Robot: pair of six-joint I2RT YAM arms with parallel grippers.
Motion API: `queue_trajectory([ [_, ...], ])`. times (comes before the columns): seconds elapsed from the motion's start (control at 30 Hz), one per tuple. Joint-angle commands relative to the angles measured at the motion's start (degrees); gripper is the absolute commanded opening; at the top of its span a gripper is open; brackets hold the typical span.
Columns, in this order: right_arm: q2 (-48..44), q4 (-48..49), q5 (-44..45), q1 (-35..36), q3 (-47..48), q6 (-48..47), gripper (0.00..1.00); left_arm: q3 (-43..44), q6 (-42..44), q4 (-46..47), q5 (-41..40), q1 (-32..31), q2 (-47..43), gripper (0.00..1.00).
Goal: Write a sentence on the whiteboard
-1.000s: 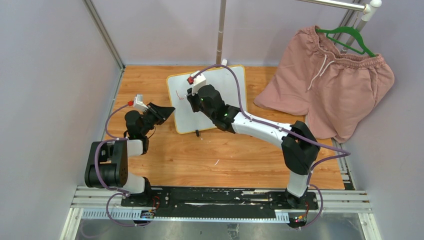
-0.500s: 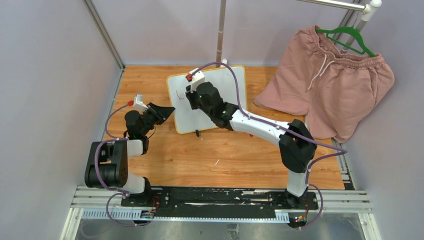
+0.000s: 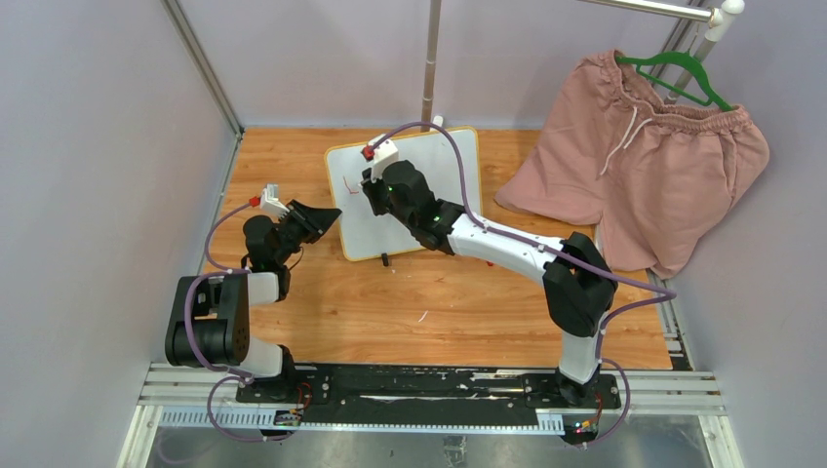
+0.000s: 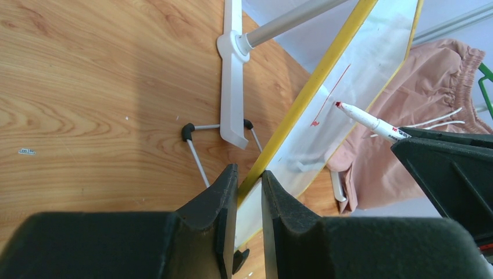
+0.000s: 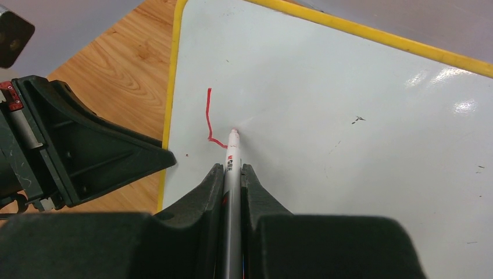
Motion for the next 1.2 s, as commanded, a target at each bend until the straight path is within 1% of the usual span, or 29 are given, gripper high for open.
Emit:
queue_trajectory([
  [0.0, 0.1, 0.0, -0.8, -0.7, -0.8, 0.0, 0.0, -0.6, -0.2, 1.3, 1.0, -0.1, -1.1, 0.0],
  [0.33, -0.6, -0.6, -0.7, -0.7, -2.4, -0.2, 0.0, -0.7, -0.1, 1.1, 1.0, -0.1, -1.3, 0.0],
  [0.83, -2.3, -2.0, 2.9, -1.9, -3.3, -0.3, 0.0, -0.9, 0.1, 0.7, 1.0, -0.1, -1.6, 0.0],
  [1.17, -0.9, -3.0, 2.6, -2.2, 0.3, -1.1, 0.0, -0.8, 0.2, 0.7, 1.0, -0.1, -1.7, 0.0],
])
